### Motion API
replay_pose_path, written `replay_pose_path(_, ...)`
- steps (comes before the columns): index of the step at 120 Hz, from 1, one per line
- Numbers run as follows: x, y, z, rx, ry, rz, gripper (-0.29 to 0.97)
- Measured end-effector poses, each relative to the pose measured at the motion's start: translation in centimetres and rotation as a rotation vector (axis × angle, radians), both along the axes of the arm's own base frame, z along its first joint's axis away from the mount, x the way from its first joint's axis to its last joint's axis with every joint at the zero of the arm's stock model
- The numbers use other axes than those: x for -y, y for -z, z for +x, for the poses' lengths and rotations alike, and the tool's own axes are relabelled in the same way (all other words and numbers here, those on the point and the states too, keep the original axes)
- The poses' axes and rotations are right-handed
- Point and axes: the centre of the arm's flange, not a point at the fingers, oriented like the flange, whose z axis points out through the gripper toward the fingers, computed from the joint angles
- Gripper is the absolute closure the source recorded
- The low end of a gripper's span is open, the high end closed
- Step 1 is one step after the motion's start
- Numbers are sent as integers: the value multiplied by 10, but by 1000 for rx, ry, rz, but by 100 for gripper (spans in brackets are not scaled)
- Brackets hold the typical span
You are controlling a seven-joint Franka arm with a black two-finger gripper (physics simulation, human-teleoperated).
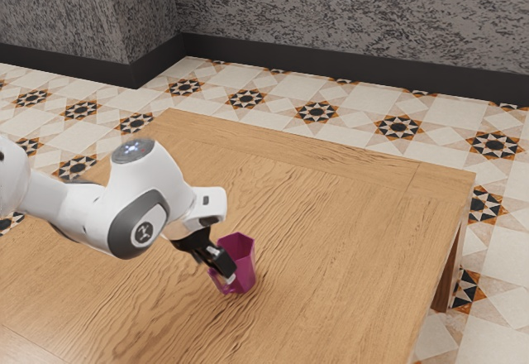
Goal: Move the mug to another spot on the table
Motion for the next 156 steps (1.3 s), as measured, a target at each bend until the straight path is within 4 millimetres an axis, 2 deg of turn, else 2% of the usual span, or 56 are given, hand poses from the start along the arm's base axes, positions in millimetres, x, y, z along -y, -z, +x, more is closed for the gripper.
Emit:
replay_pose_path(48, -1, 31, 7, 18, -62, -18, 0)
replay_pose_path(77, -3, 33, 8, 29, -88, -24, 2)
replay_pose_path(100, -5, 35, 4, 25, -103, -24, 14)
replay_pose_path(137, -4, 35, 3, 18, -114, -27, 49)
replay_pose_path(156, -3, 29, 4, 28, -116, -29, 53)
